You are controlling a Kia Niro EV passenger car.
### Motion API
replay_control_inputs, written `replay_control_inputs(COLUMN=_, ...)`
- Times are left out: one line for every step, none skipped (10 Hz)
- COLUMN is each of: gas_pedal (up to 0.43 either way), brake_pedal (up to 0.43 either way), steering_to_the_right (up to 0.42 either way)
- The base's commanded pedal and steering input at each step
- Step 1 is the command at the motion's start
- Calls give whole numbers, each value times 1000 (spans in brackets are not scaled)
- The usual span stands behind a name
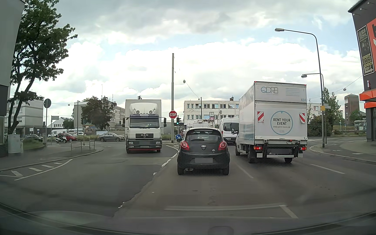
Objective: Follow the waypoints while adhering to traffic rules and regulations
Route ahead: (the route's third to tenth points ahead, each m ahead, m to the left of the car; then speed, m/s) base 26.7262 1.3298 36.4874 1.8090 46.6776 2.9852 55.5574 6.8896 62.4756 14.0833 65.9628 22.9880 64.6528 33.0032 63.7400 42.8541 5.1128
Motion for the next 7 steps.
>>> replay_control_inputs(gas_pedal=20, brake_pedal=30, steering_to_the_right=-1)
replay_control_inputs(gas_pedal=20, brake_pedal=30, steering_to_the_right=-1)
replay_control_inputs(gas_pedal=28, brake_pedal=30, steering_to_the_right=-1)
replay_control_inputs(gas_pedal=39, brake_pedal=30, steering_to_the_right=-1)
replay_control_inputs(gas_pedal=39, brake_pedal=30, steering_to_the_right=-1)
replay_control_inputs(gas_pedal=39, brake_pedal=30, steering_to_the_right=-1)
replay_control_inputs(gas_pedal=39, brake_pedal=30, steering_to_the_right=0)
